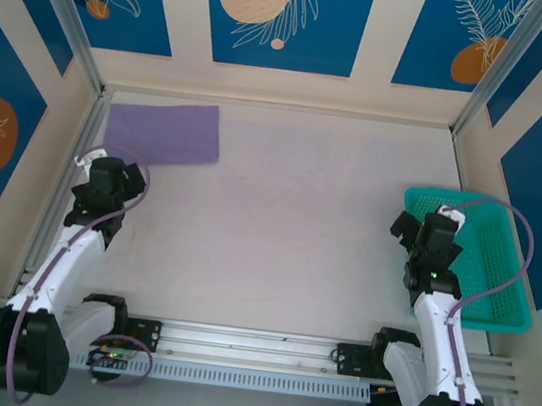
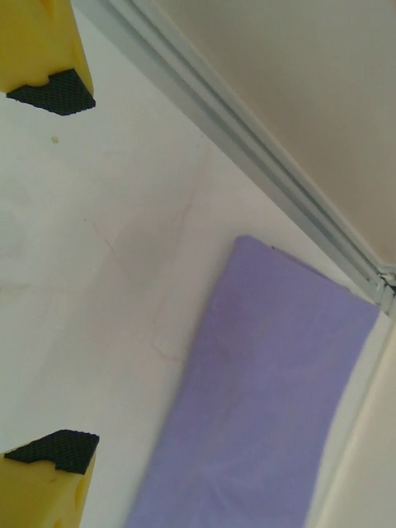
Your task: Fold and stack the t-shirts
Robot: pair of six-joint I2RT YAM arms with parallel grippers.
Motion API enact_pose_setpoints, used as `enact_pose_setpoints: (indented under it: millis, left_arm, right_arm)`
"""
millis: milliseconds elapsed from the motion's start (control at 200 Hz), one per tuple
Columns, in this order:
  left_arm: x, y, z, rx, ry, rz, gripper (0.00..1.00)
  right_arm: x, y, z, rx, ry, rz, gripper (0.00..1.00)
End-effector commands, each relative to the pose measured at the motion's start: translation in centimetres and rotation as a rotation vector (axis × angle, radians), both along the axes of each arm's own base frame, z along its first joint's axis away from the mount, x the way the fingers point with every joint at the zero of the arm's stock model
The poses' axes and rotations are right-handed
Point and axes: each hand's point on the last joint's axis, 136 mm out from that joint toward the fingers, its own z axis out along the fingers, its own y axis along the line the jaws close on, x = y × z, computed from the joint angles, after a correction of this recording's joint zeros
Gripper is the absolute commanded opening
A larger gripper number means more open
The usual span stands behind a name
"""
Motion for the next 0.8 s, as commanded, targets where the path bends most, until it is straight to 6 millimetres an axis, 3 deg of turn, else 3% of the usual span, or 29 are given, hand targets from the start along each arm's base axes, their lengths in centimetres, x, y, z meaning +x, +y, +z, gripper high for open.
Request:
enact_pose_setpoints:
  millis: [0,85,225,280,360,465,635,795]
  left_arm:
    - [0.9,1.4,0.0,0.125,0.002,0.016,1.00]
    - [2.1,0.9,-1.6,0.156,0.053,-0.051,1.00]
    - [3.7,-0.2,-3.0,0.123,0.040,-0.106,1.00]
    - [4.4,-0.5,-3.6,0.110,0.047,-0.120,1.00]
    - [5.5,-1.1,-4.6,0.124,0.077,-0.161,1.00]
    - [6.5,-1.8,-5.2,0.145,0.044,-0.216,1.00]
    - [7.3,-2.6,-6.4,0.157,0.027,-0.279,1.00]
    - [8.4,-4.5,-6.2,0.157,-0.013,-0.342,1.00]
  right_arm:
    - [3.7,1.7,3.6,-0.117,-0.182,0.203,0.99]
    - [5.1,3.7,3.4,-0.076,-0.210,0.301,0.99]
    - [7.4,9.7,4.4,-0.066,-0.251,0.508,0.99]
    - [7.7,12.4,4.0,-0.055,-0.251,0.610,0.99]
    - [7.8,14.3,2.9,-0.053,-0.234,0.693,0.99]
    - [7.4,14.1,0.7,-0.059,-0.197,0.720,0.99]
    - [6.4,12.5,-1.6,0.006,-0.197,0.732,0.99]
    - [5.8,11.7,-3.0,0.039,-0.197,0.699,0.99]
